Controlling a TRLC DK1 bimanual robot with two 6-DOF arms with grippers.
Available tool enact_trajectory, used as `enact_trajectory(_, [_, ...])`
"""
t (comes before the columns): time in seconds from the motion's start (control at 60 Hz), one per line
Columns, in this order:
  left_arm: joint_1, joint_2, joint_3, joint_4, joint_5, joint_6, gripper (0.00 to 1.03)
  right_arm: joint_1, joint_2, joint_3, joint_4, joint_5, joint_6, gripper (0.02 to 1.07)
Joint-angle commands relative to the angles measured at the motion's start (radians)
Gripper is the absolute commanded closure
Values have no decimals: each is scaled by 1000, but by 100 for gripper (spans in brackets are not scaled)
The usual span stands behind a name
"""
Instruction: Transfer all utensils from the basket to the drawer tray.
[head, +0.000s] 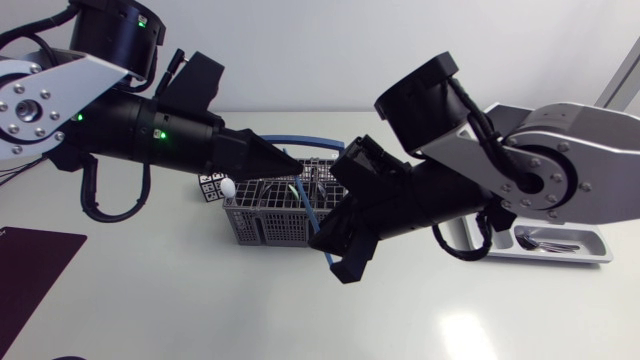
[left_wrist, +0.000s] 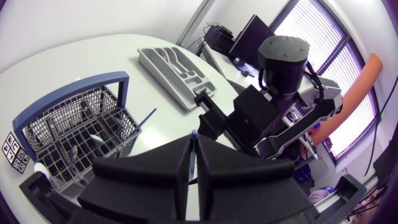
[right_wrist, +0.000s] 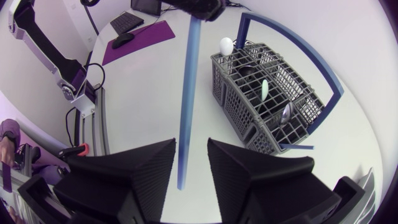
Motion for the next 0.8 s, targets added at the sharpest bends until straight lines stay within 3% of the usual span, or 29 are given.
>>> enact_trajectory(0.0, [-11, 18, 20, 11, 15, -22, 100, 1, 17, 35, 10, -7, 0, 89])
enact_trajectory(0.15, [-9, 18, 19, 13, 17, -23, 100, -5, 22, 34, 8, -16, 2, 101])
enact_trajectory(0.25, [-6, 17, 19, 13, 17, -23, 90, 3, 25, 29, -7, -19, -3, 101])
enact_trajectory(0.35, [0, 12, 22, 14, 17, -25, 89, 9, 26, 23, -18, -18, -7, 101])
enact_trajectory(0.583, [58, -26, 94, 25, 15, -40, 48, 1, 30, 17, -54, -19, -15, 101])
enact_trajectory(0.783, [200, -59, 175, 4, 17, -40, 43, -40, -47, -3, -74, -21, -15, 101])
